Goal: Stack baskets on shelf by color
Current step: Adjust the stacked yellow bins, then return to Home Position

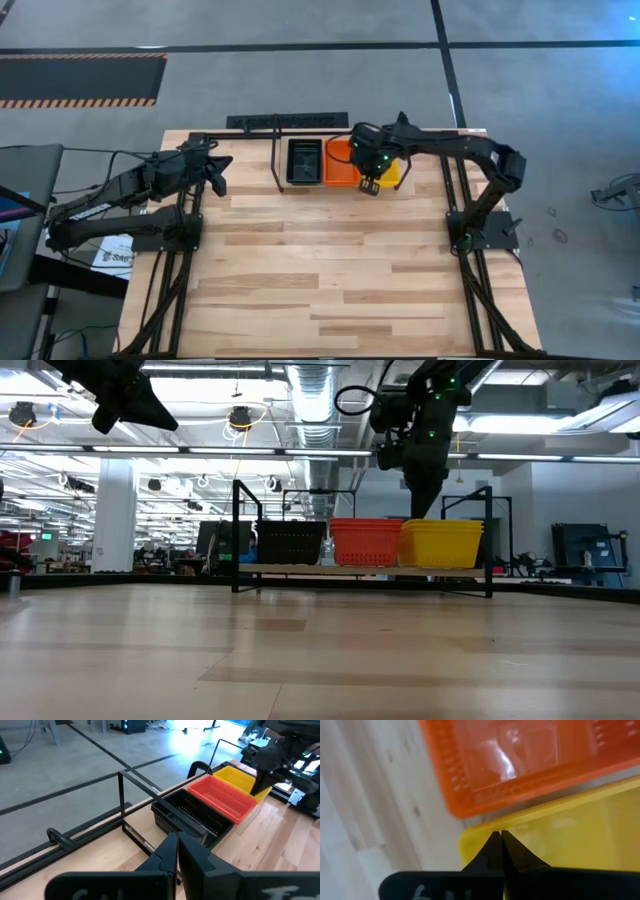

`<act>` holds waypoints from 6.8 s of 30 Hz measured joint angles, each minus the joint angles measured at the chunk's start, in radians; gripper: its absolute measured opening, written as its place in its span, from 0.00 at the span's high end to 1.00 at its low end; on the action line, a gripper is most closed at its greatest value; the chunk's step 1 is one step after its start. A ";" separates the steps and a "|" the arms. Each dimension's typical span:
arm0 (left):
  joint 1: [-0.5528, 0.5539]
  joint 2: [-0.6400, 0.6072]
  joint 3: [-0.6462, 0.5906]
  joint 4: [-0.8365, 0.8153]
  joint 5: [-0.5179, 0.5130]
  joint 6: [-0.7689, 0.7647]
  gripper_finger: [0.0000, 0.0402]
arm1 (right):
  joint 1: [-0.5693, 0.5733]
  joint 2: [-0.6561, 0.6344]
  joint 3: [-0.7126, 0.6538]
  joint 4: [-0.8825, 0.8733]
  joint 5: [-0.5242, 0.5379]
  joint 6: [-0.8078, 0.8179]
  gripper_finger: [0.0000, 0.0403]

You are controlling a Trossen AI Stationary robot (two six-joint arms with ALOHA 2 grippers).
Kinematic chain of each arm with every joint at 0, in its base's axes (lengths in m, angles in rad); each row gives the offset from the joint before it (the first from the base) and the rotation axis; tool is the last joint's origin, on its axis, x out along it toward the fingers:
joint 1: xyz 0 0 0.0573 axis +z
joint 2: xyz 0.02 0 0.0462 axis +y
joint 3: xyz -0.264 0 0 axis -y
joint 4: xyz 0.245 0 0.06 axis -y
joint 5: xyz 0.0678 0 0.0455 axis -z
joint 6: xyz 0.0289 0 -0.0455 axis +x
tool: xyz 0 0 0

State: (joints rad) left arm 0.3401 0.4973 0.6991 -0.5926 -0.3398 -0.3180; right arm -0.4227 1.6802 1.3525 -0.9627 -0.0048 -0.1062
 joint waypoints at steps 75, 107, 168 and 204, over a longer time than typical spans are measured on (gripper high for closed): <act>-0.001 -0.408 -0.496 0.114 0.195 -0.218 1.00 | 0.414 -1.667 -1.133 0.558 0.160 0.837 0.97; -0.039 -0.412 -0.687 0.651 0.530 0.085 1.00 | 0.459 -1.667 -1.133 0.764 0.083 0.184 0.95; -0.040 -0.427 -0.692 0.643 0.430 0.092 1.00 | 0.461 -1.666 -1.344 0.987 0.081 0.248 0.93; -0.040 -0.427 -0.692 0.643 0.429 0.088 1.00 | 0.461 -1.666 -1.344 0.986 0.081 0.246 0.93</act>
State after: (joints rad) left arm 0.2996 0.0700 0.0067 0.0508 0.0895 -0.2296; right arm 0.0387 0.0139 0.0082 0.0235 0.0757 0.1398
